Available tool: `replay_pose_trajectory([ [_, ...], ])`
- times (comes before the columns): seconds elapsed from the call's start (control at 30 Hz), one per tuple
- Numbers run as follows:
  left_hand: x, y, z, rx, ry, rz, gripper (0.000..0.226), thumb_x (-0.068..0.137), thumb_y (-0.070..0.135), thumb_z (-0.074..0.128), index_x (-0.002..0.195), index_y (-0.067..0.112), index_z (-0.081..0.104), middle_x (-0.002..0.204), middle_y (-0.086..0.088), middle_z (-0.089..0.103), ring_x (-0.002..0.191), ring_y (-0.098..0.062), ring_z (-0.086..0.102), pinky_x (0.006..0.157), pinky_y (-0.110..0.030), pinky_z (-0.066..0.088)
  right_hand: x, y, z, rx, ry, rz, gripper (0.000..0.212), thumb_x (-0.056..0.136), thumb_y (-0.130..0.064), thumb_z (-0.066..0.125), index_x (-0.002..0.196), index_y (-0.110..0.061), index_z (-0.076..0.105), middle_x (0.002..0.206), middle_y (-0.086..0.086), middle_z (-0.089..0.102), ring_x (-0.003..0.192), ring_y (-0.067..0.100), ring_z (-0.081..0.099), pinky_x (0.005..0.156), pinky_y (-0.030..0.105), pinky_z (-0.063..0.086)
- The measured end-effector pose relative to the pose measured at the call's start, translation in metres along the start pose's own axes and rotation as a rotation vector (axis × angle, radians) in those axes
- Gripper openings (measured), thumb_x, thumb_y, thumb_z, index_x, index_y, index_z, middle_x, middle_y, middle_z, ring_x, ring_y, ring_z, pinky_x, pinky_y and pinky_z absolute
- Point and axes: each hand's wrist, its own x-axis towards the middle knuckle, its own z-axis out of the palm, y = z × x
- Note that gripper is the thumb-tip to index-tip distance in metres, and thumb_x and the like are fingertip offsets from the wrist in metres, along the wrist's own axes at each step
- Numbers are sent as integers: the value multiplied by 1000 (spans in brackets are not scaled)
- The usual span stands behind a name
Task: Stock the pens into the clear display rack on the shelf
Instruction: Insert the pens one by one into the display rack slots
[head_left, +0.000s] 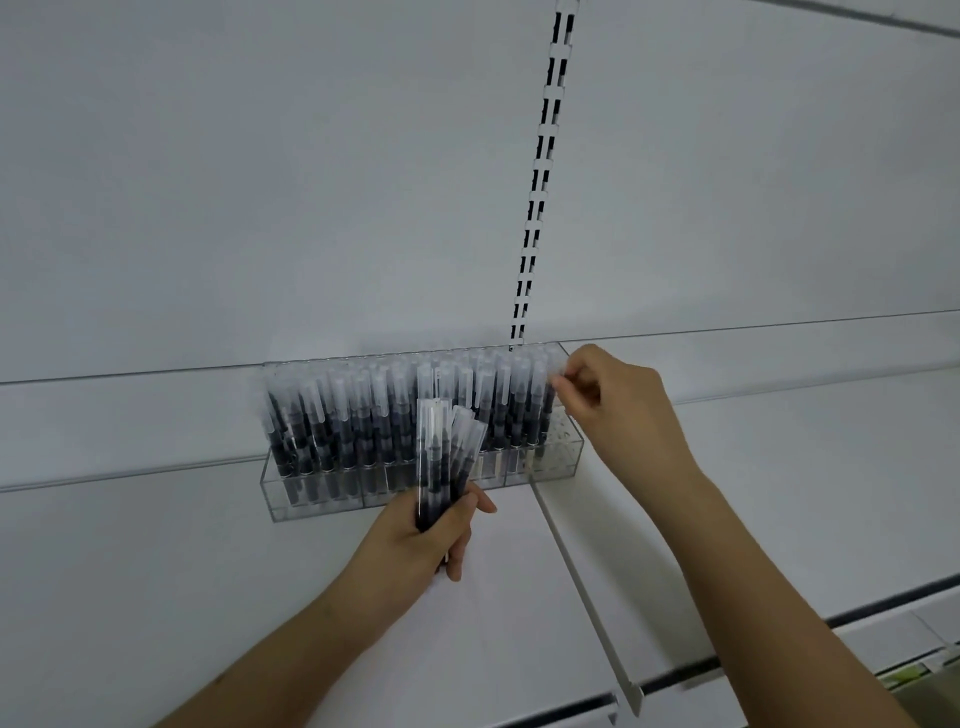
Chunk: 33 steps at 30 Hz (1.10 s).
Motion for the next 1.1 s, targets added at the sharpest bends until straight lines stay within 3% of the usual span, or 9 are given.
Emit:
replay_pose_trajectory([
  [0.1, 0, -1, -1, 1, 2, -2, 27, 100, 19, 45, 86, 25, 67, 54, -1, 46, 51, -16, 49, 53, -21, 39, -14, -4, 0, -9, 52, 62, 22, 94, -41, 61, 81, -23, 61, 69, -10, 64, 67, 7, 60, 65, 35, 53],
  [0.17, 1, 0, 0, 4, 1, 1, 26, 100, 20, 45, 87, 24, 67, 54, -1, 47, 51, -16, 49, 53, -20, 39, -30, -17, 3, 110, 58, 65, 26, 91, -46, 62, 76, -25, 64, 65, -10, 62, 63, 5, 57, 62, 26, 49],
  [0.27, 0, 0, 0, 1, -10, 10, 24, 99, 21, 48, 88, 22, 68, 53, -3, 47, 51, -16, 49, 53, -21, 39, -50, -39, 14, 380, -117, 46, 21, 85, -42, 70, 75, -23, 69, 67, -7, 64, 63, 6, 57, 59, 17, 44],
  [0.37, 0, 1, 1, 8, -28, 14, 23, 98, 22, 50, 86, 25, 69, 52, -1, 49, 49, -15, 48, 52, -22, 40, -57, -43, 27, 454, -214, 42, 22, 86, -35, 72, 72, -18, 69, 62, -4, 62, 57, 5, 51, 57, 17, 41],
  [0.47, 0, 1, 0, -32, -22, -3, 21, 99, 21, 49, 93, 22, 70, 52, 0, 47, 48, -12, 47, 51, -20, 38, -50, -38, 21, 574, -142, 155, 19, 90, -29, 68, 76, -17, 70, 59, -3, 62, 53, 3, 52, 55, 16, 40],
  [0.57, 0, 1, -1, -37, -20, -1, 22, 98, 24, 49, 92, 22, 70, 53, 0, 47, 49, -12, 47, 52, -18, 38, -37, -29, -1, 772, 116, 234, 18, 98, -19, 56, 84, -10, 64, 66, 8, 69, 56, 17, 64, 50, 24, 44],
  [0.7, 0, 0, -1, -57, -24, -6, 22, 98, 22, 49, 89, 21, 70, 53, -1, 47, 49, -13, 45, 52, -20, 37, -23, -16, -29, 608, 342, 186, 19, 102, -23, 49, 89, -11, 56, 72, 2, 70, 66, 21, 70, 56, 29, 51],
  [0.87, 0, 1, 0, -72, -13, -10, 23, 98, 20, 49, 87, 20, 69, 54, -3, 47, 49, -14, 45, 51, -20, 37, -15, -5, -26, 398, 229, 112, 17, 104, -27, 47, 95, -17, 57, 77, -4, 70, 72, 10, 69, 74, 42, 56],
  [1.1, -1, 1, 0, -59, -13, 2, 24, 98, 21, 48, 87, 20, 69, 53, -4, 47, 50, -14, 43, 52, -20, 36, -9, -1, -19, 258, 42, 28, 17, 103, -28, 46, 93, -17, 55, 76, -5, 68, 71, 4, 67, 74, 39, 56],
])
